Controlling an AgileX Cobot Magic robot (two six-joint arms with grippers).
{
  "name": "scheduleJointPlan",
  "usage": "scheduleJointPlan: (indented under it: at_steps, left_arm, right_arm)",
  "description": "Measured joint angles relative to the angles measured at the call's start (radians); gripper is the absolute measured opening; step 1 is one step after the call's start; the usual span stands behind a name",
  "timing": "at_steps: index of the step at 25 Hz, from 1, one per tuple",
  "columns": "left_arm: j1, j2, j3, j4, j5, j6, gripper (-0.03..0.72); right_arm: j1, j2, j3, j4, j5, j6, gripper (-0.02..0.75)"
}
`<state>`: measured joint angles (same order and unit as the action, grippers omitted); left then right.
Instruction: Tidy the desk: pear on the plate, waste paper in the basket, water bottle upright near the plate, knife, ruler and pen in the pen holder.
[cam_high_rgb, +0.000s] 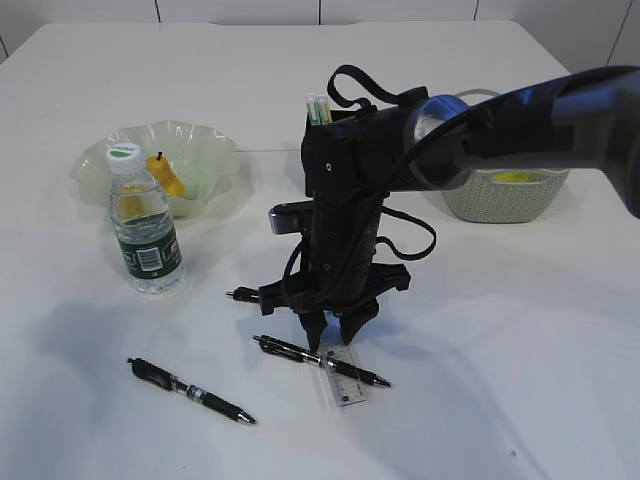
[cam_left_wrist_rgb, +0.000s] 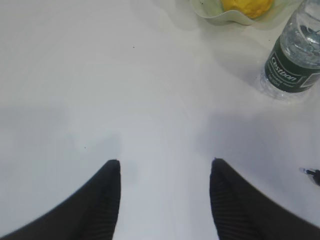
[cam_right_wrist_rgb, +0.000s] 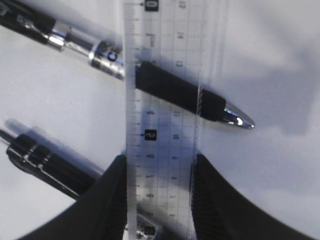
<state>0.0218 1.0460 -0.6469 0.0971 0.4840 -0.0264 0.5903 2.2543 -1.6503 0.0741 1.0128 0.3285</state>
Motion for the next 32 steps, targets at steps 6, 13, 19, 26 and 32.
scheduleJointPlan:
  at_steps: [6, 13, 19, 26, 32]
  left_arm:
    - [0.000, 0.000, 0.000, 0.000, 0.000, 0.000, 0.402]
    - [0.000, 0.000, 0.000, 0.000, 0.000, 0.000, 0.402]
    - [0.000, 0.000, 0.000, 0.000, 0.000, 0.000, 0.402]
    - [0.000, 0.000, 0.000, 0.000, 0.000, 0.000, 0.402]
    - [0.000, 0.000, 0.000, 0.000, 0.000, 0.000, 0.402]
  right_arm:
    - [0.000, 0.000, 0.000, -0.009, 0.000, 0.000, 0.272]
    - [0.000, 0.008, -0.041, -0.030, 0.027, 0.000, 0.272]
    - [0.000, 0.009, -0.058, -0.030, 0.047, 0.000, 0.271]
    - [0.000, 0.010, -0.059, -0.032, 0.092, 0.000, 0.271]
    - [0.000, 0.012, -0.117, -0.027, 0.131, 0.000, 0.271]
